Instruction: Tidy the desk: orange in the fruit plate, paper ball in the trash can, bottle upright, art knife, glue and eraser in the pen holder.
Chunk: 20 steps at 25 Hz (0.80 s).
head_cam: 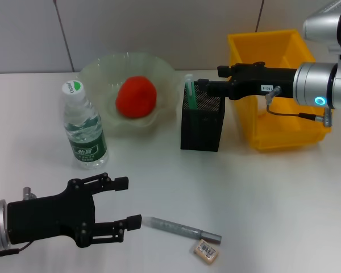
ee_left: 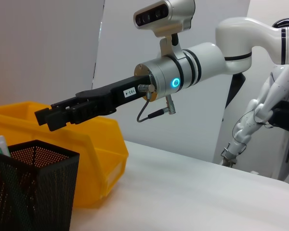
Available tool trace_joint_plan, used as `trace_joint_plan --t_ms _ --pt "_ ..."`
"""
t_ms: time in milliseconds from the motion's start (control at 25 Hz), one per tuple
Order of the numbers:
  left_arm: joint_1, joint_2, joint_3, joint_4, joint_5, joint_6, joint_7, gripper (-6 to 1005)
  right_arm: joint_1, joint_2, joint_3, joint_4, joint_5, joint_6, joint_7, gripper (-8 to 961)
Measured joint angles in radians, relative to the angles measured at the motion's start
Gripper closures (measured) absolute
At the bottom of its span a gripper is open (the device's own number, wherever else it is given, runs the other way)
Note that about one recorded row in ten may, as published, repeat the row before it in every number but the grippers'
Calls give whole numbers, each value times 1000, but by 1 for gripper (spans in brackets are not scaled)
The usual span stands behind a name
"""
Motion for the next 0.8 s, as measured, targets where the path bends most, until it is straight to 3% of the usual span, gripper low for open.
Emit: trace_joint_plan --t_ms 200,480,600,640,680,720,800 --pt "0 0 -2 0 -1 0 -2 163 0 1 29 -8 18 3 16 217" --pt "-2 0 -5 0 -1 3 -8 162 -19 -12 176 -10 205 -208 2 219" --pt "-3 0 -6 0 -1 3 -9 162 -32 -29 230 -9 249 -382 -10 218" --pt "-3 0 -6 0 -1 3 -9 162 -35 -47 247 -7 255 -488 -11 218" --pt "-2 1 -6 0 -1 3 -9 162 -35 -47 247 -7 255 -488 -11 217" --pt "-2 1 -6 0 -1 4 -9 162 -35 -68 250 -6 252 -570 -9 217" --pt "-3 1 -6 0 -1 4 -9 162 -35 -81 248 -5 244 -605 -5 217"
